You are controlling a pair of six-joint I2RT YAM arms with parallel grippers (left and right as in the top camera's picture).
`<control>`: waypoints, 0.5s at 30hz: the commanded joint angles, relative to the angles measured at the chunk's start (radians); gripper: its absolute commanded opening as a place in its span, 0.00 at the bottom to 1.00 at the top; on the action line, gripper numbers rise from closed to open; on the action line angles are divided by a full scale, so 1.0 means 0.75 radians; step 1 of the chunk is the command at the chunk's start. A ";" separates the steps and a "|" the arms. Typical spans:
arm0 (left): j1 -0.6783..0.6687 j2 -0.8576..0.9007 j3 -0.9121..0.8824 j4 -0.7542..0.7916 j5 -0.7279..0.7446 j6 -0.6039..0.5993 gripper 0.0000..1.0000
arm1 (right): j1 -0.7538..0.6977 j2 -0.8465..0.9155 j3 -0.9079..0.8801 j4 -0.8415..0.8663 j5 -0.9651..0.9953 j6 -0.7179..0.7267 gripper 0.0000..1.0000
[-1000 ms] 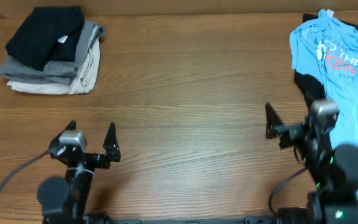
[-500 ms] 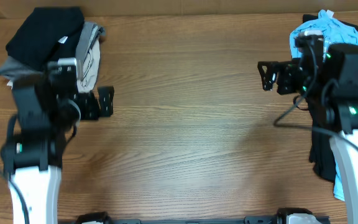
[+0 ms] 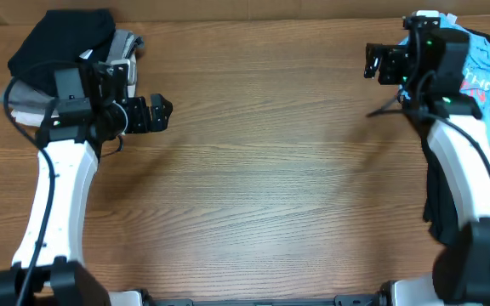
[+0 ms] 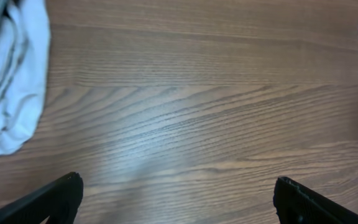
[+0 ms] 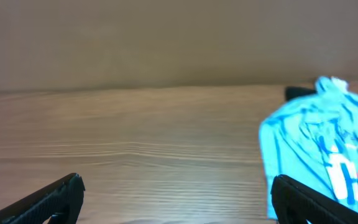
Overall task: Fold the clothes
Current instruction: 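Reach the right gripper to the light-blue T-shirt on the right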
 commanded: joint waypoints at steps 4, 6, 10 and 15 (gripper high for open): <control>-0.010 0.072 0.030 0.048 0.018 0.056 0.96 | -0.066 0.321 0.100 0.090 0.250 -0.005 0.97; -0.014 0.076 0.030 0.048 -0.035 0.061 0.92 | -0.101 0.403 0.124 0.117 0.260 0.000 0.94; -0.033 0.076 0.029 0.045 -0.153 0.060 0.90 | -0.178 0.518 0.145 0.191 0.257 0.001 0.89; -0.072 0.086 0.028 0.058 -0.241 0.060 0.84 | -0.234 0.593 0.145 0.258 0.241 -0.001 0.81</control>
